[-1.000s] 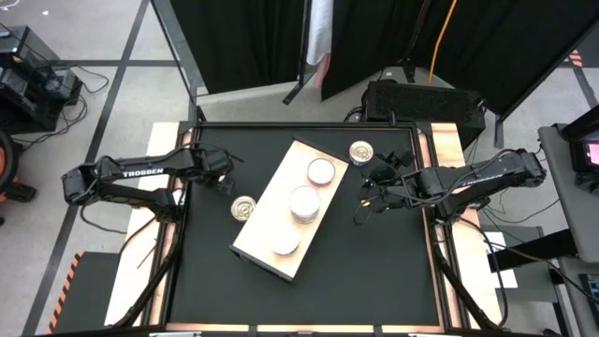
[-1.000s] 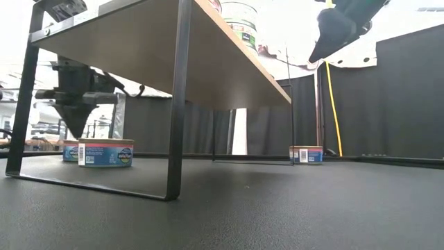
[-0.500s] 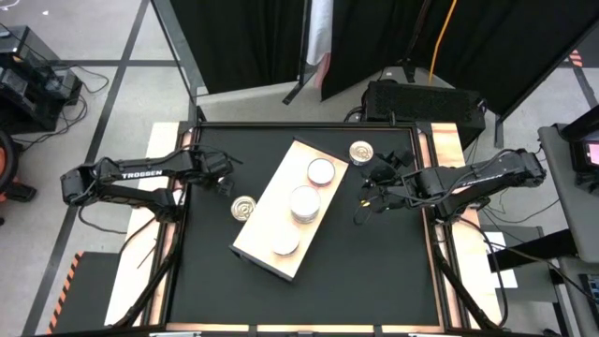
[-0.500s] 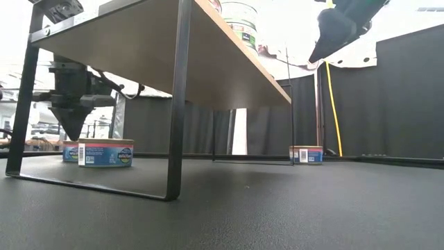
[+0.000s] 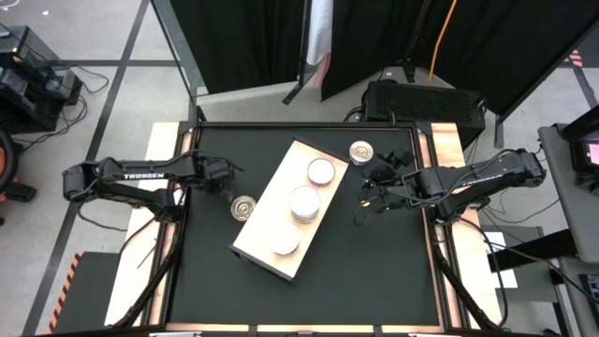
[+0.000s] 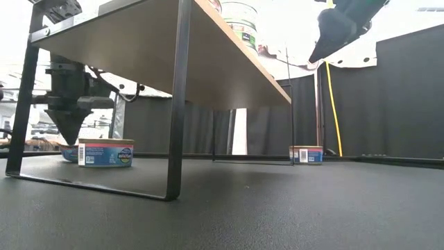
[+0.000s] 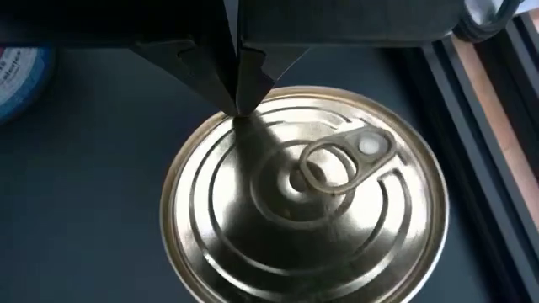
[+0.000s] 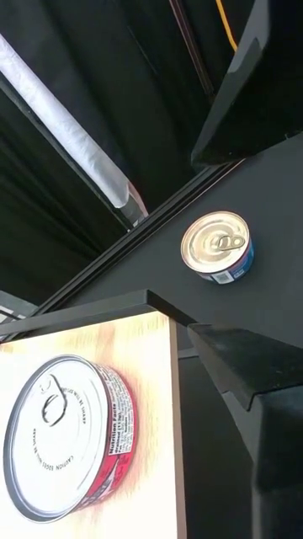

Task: Stack canned seafood by type on shelf
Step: Stack the blue tuna can on top of the other blue tuna cans on the shelf

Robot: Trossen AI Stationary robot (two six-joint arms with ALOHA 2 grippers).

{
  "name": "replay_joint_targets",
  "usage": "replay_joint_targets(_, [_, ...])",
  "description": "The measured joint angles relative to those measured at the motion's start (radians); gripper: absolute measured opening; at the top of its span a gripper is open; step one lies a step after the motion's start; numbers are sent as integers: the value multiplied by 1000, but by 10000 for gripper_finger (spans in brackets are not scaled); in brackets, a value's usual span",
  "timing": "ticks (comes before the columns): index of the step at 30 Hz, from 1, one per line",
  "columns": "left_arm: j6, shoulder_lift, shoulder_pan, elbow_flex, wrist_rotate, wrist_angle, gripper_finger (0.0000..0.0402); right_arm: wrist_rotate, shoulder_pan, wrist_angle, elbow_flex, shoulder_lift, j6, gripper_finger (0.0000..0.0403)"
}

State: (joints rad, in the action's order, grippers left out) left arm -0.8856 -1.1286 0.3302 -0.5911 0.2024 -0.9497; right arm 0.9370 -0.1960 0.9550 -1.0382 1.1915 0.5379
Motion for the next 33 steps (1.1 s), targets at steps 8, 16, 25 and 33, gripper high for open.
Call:
replay_joint_targets(8, [-84, 2, -57, 45, -3, 3, 5, 0, 0, 4, 0, 0, -1, 313])
replay_joint_targets(16, [-128, 2, -141, 45, -16, 73, 5, 0, 0, 4, 0, 0, -1, 313])
replay_joint_targets(25, [-156, 5, -156, 56, 92, 20, 5, -20, 0, 7, 0, 0, -2, 313])
replay_joint_targets(33, [-47, 66, -146, -63, 185, 23, 5, -27, 0, 7, 0, 0, -4, 313])
